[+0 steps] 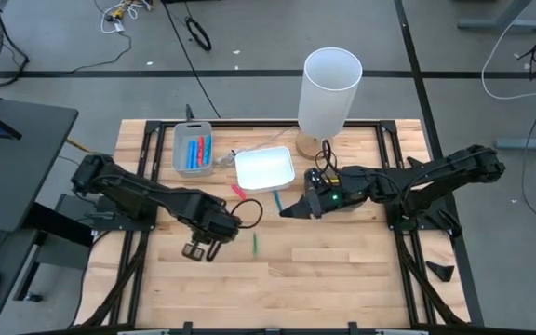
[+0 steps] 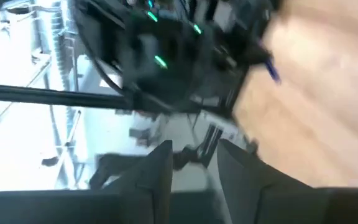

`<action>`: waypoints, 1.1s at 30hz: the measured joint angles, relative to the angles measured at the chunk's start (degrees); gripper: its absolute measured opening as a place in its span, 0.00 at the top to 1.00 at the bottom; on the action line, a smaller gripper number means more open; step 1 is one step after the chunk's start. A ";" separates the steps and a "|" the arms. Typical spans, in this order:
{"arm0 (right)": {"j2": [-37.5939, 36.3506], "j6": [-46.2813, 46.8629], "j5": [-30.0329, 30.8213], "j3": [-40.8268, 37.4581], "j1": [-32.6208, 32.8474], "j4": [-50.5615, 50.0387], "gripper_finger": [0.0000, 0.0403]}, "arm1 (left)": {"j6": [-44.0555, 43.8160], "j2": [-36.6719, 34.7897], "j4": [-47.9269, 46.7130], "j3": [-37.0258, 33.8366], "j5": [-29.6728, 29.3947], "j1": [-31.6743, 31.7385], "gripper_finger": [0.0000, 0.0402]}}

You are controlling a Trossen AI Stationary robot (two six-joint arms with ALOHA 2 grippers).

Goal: Pick & Place Markers
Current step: Put the transparent purple pen into the white bin

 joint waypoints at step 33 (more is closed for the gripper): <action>2.32 13.28 1.86 -0.04 0.96 -0.27 0.59 | 40.50 -2.33 7.19 16.38 -13.97 -2.04 0.90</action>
